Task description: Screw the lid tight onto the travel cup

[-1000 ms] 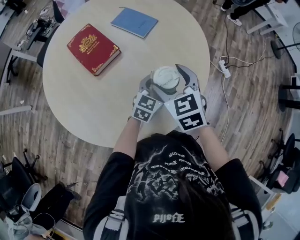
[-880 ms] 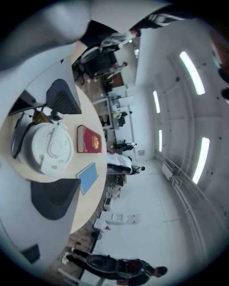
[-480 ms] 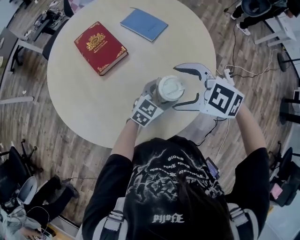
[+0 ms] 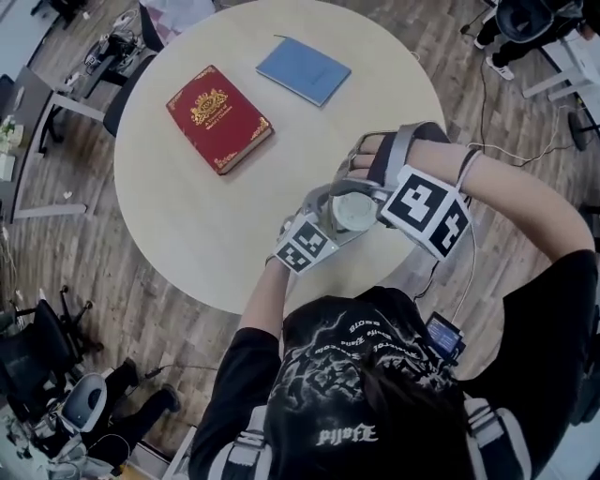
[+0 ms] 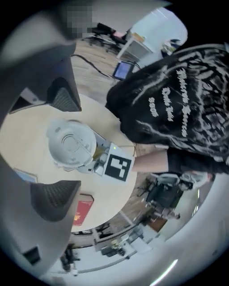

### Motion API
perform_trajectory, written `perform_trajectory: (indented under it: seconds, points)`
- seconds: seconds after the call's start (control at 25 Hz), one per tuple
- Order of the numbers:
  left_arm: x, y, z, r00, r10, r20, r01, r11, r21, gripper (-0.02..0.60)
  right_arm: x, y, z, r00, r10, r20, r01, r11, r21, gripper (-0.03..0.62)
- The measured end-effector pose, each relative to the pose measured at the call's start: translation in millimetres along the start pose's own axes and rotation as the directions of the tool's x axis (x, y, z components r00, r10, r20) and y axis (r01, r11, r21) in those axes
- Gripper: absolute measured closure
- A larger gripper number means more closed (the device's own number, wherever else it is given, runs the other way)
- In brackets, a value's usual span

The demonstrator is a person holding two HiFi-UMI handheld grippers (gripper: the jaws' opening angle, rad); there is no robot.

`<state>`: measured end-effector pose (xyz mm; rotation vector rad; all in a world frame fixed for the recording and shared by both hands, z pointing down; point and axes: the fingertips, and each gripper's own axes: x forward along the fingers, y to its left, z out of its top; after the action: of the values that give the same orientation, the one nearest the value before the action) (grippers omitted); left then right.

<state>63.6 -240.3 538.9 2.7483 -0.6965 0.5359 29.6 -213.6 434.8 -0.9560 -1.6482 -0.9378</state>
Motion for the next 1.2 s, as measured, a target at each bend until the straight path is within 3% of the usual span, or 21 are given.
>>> perform_trajectory:
  seconds: [0.12, 0.2, 0.24, 0.36, 0.52, 0.68, 0.96, 1.2]
  points:
    - [-3.8, 3.2, -3.2, 1.0, 0.001, -0.01, -0.001, 1.0, 0.013, 0.172, 16.1, -0.1, -2.6, 0.996, 0.048, -0.073, -0.062, 0.978, -0.198, 0.108]
    - [-2.4, 4.7, -2.7, 1.0, 0.004, -0.005, -0.004, 1.0, 0.013, 0.172, 23.6, 3.5, -7.3, 0.989, 0.098, -0.112, -0.121, 0.966, -0.23, 0.146]
    - [-1.0, 3.9, -2.2, 1.0, 0.001, -0.002, -0.001, 1.0, 0.012, 0.172, 25.5, 6.1, -8.6, 0.985, 0.126, -0.116, -0.148, 0.967, -0.207, 0.182]
    - [-1.6, 2.7, -2.5, 1.0, -0.006, 0.006, 0.006, 1.0, 0.014, 0.172, 26.5, 5.6, -5.8, 0.986, 0.149, -0.069, -0.155, 0.983, -0.095, 0.182]
    - [-2.1, 3.3, -3.8, 1.0, -0.005, 0.012, 0.004, 1.0, 0.009, 0.172, 26.5, 1.5, -3.8, 0.994, 0.108, 0.004, -0.108, 0.993, 0.054, 0.184]
    - [-0.9, 4.7, -5.0, 1.0, 0.002, 0.015, -0.002, 1.0, -0.002, 0.172, 27.4, -1.8, -5.8, 0.998, 0.057, 0.03, -0.062, 0.972, 0.228, 0.186]
    - [-1.1, 4.2, -6.7, 1.0, 0.015, 0.011, -0.015, 1.0, -0.013, 0.172, 27.1, -6.9, -6.9, 0.996, -0.064, 0.059, 0.027, 0.871, 0.491, 0.191]
    - [-1.6, 3.8, -6.9, 1.0, 0.022, 0.004, -0.022, 1.0, -0.016, 0.172, 22.8, -14.4, -6.7, 0.967, -0.243, 0.071, 0.128, 0.712, 0.69, 0.195]
